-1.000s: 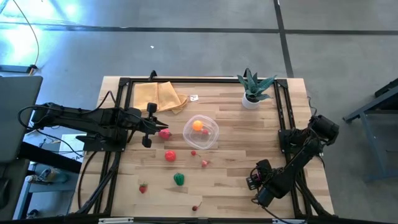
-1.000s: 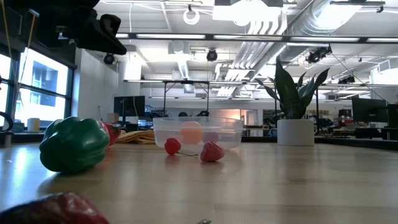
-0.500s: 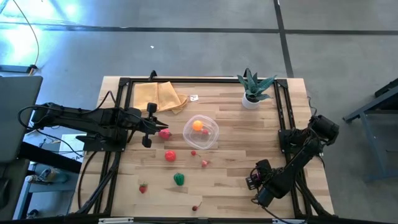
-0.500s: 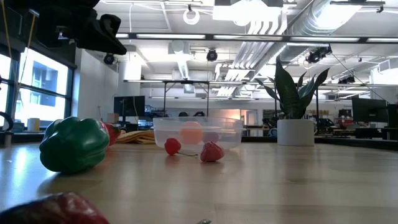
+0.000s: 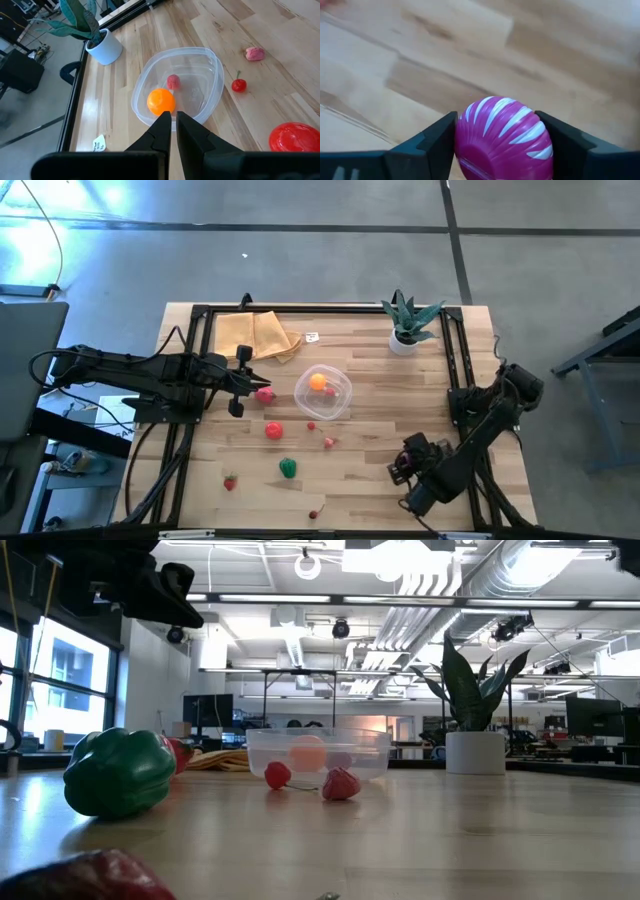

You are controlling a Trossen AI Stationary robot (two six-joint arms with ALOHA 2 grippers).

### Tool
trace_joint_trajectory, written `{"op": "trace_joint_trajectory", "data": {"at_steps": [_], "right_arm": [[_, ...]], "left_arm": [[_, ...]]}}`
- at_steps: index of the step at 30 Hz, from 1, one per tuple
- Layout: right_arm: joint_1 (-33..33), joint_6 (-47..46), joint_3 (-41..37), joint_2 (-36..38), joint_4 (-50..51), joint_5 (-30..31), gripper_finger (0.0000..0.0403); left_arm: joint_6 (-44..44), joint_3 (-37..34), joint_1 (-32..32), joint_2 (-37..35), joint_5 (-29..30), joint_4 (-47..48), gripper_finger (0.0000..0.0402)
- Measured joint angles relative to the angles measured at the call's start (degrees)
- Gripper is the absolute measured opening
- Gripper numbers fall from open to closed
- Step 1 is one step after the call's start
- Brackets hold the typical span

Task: Pick and placing Produce into tupperware
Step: Put the onion into the transparent bin

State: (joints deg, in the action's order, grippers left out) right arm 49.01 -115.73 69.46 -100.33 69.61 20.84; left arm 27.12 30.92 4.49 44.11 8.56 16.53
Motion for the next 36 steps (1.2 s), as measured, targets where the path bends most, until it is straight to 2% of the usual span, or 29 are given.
{"op": "trace_joint_trajectory", "data": {"at_steps": [6, 13, 17, 21, 24, 27, 36], "right_arm": [[-8.0, 15.7, 10.0, 0.0, 7.3, 2.6, 0.0234], [-22.1, 41.6, 22.5, 0.0, 9.8, 4.1, 0.0234], [-32.6, 59.0, 27.7, 0.0, 5.8, 3.8, 0.0234], [-43.5, 73.1, 28.7, -0.4, -2.8, -1.9, 0.0234], [-49.9, 78.3, 28.7, -3.5, -5.2, -9.1, 0.0234], [-53.4, 81.1, 28.7, -7.5, -6.2, -15.0, 0.0234], [-55.3, 87.3, 28.6, -16.4, -12.5, -19.4, 0.0234]], "left_arm": [[0.0, 0.0, 0.0, 0.0, 0.0, 0.0, 0.0019], [0.0, 0.0, 0.0, 0.0, 0.0, 0.0, 0.0019], [0.0, 0.0, 0.0, 0.0, 0.0, 0.0, 0.0019], [0.0, 0.0, 0.0, 0.0, 0.0, 0.0, 0.0019], [0.0, 0.0, 0.0, 0.0, 0.0, 0.0, 0.0019], [0.0, 0.0, 0.0, 0.0, 0.0, 0.0, 0.0019], [0.0, 0.0, 0.0, 0.0, 0.0, 0.0, 0.0019]]}}
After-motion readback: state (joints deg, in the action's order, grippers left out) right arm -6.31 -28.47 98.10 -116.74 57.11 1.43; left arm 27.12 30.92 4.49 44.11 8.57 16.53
